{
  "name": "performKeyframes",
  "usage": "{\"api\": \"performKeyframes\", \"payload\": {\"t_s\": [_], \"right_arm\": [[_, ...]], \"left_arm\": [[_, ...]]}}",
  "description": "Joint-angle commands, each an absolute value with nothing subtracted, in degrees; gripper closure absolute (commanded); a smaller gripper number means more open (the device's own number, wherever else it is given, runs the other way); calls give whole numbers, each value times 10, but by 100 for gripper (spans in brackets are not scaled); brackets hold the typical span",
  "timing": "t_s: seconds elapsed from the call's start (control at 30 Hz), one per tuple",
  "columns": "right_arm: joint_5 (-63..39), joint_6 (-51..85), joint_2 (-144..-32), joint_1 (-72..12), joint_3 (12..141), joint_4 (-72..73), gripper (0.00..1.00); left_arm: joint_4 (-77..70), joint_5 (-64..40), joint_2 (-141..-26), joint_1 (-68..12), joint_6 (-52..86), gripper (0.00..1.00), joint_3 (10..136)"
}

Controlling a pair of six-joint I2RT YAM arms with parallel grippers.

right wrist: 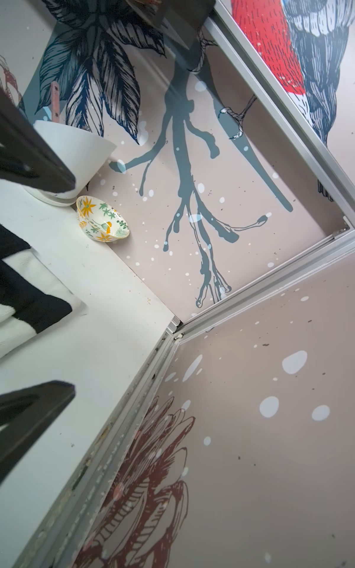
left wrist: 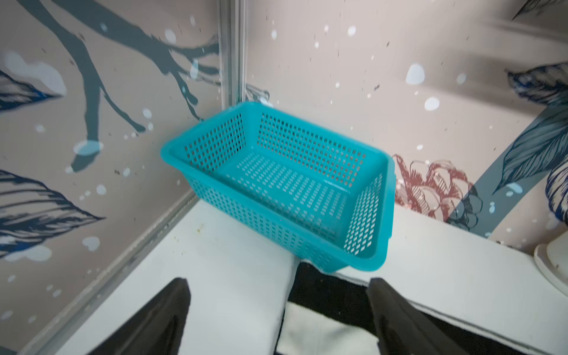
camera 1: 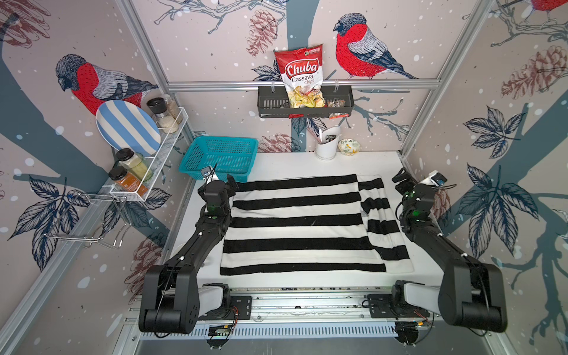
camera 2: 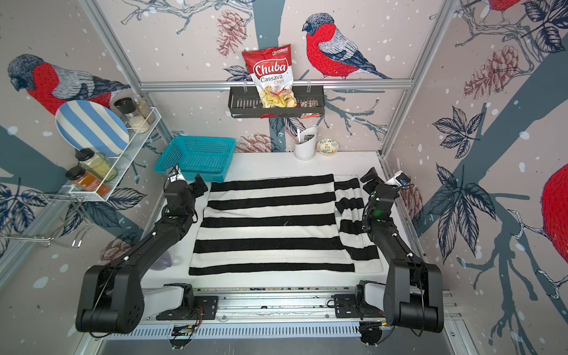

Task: Roll up the pillowcase
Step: Fold the pillowcase at the center of the board.

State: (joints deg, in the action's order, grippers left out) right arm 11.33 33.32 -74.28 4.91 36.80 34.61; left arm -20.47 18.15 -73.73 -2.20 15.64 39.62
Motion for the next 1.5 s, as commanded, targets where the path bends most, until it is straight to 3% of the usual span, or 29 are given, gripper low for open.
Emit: {"api": "performKeyframes", "payload": {"t_s": [0.0,0.23,0.5,0.6,1.07,1.23,1.3,1.47], "right_arm": [[43,348,-779,48,423,252,0],[49,313,-827,22,462,207,0],[47,308,-845,21,478,189,0],[46,308,-850,22,478,189,0],[30,306,-867,25,484,182,0],[29,303,-868,26,486,178,0],[30,302,-868,26,486,178,0],[31,299,-874,24,489,175,0]], "left_arm": [[-115,116,-780,-8,195,14,428],[32,60,-960,16,225,32,586],[52,-30,-1081,17,206,41,688],[57,-42,-1109,17,196,50,713],[80,-16,-1196,19,175,47,796],[72,-25,-1209,22,178,50,810],[70,-29,-1214,24,180,54,815],[66,-46,-1218,29,180,91,818]]}}
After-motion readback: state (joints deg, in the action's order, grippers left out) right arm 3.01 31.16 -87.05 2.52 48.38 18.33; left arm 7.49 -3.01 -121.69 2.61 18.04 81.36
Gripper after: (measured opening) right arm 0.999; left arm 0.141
